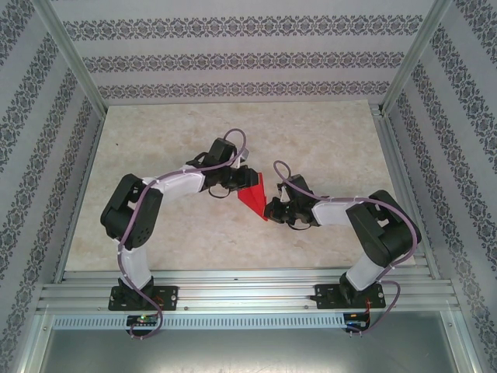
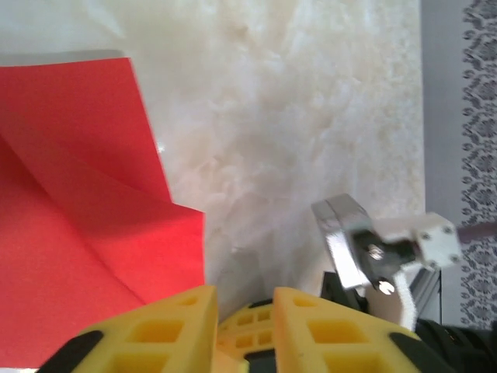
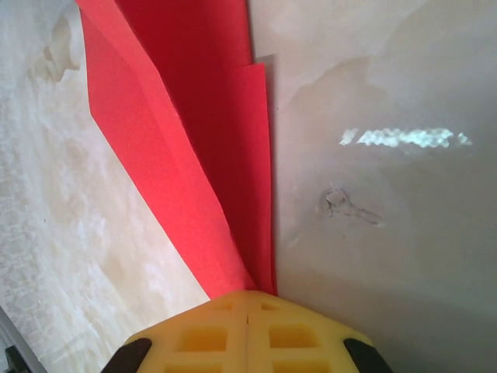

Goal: Fold a paper plane with a square sheet of paper (fold left side to right side)
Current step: Fourth fold the wing at the center of the table.

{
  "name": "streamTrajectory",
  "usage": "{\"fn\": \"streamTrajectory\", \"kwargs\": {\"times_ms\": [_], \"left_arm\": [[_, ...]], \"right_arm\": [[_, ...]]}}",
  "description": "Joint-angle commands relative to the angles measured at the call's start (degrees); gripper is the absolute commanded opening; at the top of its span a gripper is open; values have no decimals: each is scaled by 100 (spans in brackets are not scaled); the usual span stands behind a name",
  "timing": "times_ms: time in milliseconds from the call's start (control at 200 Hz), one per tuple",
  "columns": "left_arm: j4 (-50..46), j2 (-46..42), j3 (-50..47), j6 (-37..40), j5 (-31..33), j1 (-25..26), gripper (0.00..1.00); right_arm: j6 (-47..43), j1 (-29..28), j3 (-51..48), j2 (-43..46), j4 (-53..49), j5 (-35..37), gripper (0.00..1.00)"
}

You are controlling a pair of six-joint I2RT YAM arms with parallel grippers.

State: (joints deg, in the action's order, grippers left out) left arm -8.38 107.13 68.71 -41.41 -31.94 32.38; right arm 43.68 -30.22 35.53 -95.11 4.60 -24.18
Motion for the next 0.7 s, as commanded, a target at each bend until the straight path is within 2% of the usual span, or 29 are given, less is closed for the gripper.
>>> {"fn": "streamTrajectory", "kwargs": {"times_ms": [0, 245, 694], "left_arm": [[300, -5, -400, 56, -193, 111, 21], [903, 397, -481, -256, -466, 458, 18], [1438, 996, -594, -810, -329, 647, 16]], "right_arm": [[-14, -2, -319, -505, -1154, 737, 3], [-53, -19, -275, -492, -1284, 814, 3], [-79, -45, -239, -487, -1409, 907, 2]]}}
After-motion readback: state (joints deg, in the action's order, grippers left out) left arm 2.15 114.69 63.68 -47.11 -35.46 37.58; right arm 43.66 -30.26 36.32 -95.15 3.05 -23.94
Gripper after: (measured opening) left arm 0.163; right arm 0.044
